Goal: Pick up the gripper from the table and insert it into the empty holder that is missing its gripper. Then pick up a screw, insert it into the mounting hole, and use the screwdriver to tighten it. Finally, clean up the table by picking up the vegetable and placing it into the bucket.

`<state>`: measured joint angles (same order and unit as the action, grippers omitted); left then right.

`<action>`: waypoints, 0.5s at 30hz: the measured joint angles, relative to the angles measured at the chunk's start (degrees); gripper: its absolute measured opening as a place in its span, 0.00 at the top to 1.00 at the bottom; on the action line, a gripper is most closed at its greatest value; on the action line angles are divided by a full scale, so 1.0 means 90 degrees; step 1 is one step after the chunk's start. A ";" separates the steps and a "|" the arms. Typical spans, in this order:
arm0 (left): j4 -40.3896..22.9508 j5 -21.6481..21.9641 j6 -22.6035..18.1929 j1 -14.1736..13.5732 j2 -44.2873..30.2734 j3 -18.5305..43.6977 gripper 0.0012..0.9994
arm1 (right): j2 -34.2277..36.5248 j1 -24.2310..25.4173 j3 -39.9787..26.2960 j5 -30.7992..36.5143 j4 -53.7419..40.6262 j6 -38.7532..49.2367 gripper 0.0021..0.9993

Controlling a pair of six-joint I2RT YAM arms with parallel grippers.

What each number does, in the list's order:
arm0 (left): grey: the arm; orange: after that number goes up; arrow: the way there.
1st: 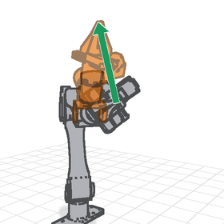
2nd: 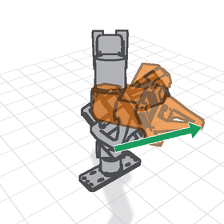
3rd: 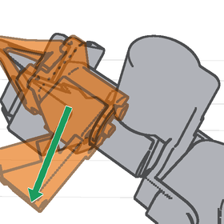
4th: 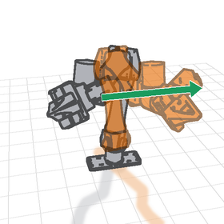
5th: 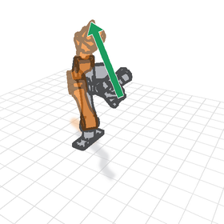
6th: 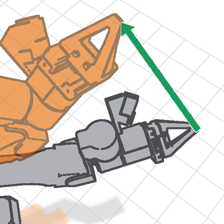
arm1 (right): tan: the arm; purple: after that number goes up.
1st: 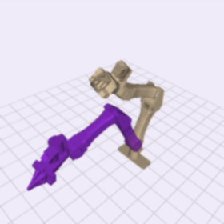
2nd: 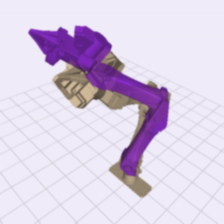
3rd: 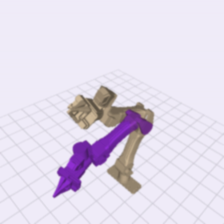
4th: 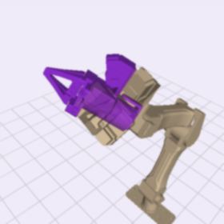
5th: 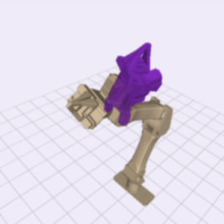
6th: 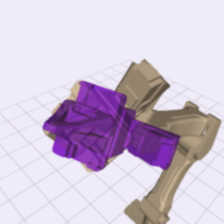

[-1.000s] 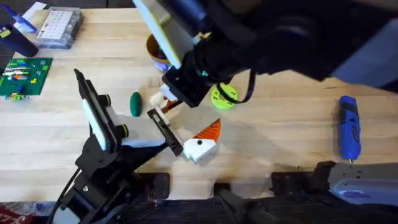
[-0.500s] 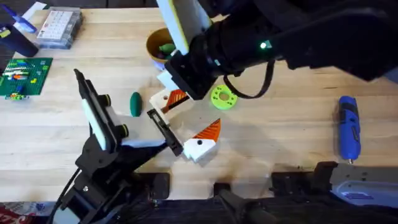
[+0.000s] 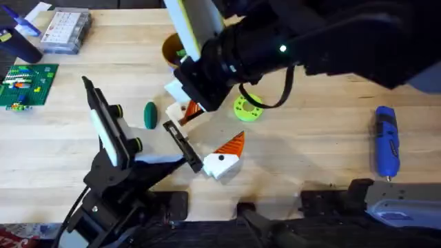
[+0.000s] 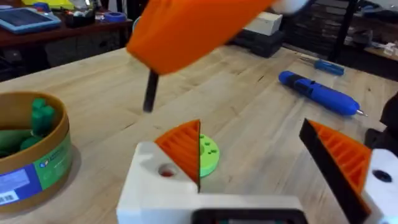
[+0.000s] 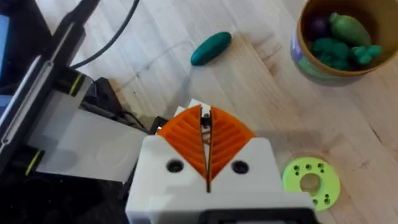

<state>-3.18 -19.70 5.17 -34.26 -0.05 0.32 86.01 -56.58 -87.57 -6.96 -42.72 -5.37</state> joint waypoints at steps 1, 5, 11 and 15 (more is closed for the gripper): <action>0.0000 0.0000 0.0000 0.0000 0.0002 0.0000 0.01 | 0.0019 0.0000 0.0000 -0.0002 -0.0023 0.0000 1.00; 0.0000 0.0000 0.0000 0.0000 0.0001 0.0000 0.01 | 0.0029 0.0001 0.0000 -0.0002 -0.0123 -0.0002 1.00; 0.0000 -0.0001 0.0000 0.0000 0.0001 0.0000 0.01 | 0.0030 0.0002 0.0000 -0.0009 -0.0179 -0.0022 1.00; 0.0000 0.0000 0.0000 0.0000 0.0001 0.0000 0.01 | 0.0028 0.0000 0.0000 -0.0023 -0.0254 -0.0022 1.00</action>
<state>-3.18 -19.70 5.17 -34.26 -0.04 0.32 86.26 -56.58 -87.57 -7.17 -45.00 -5.56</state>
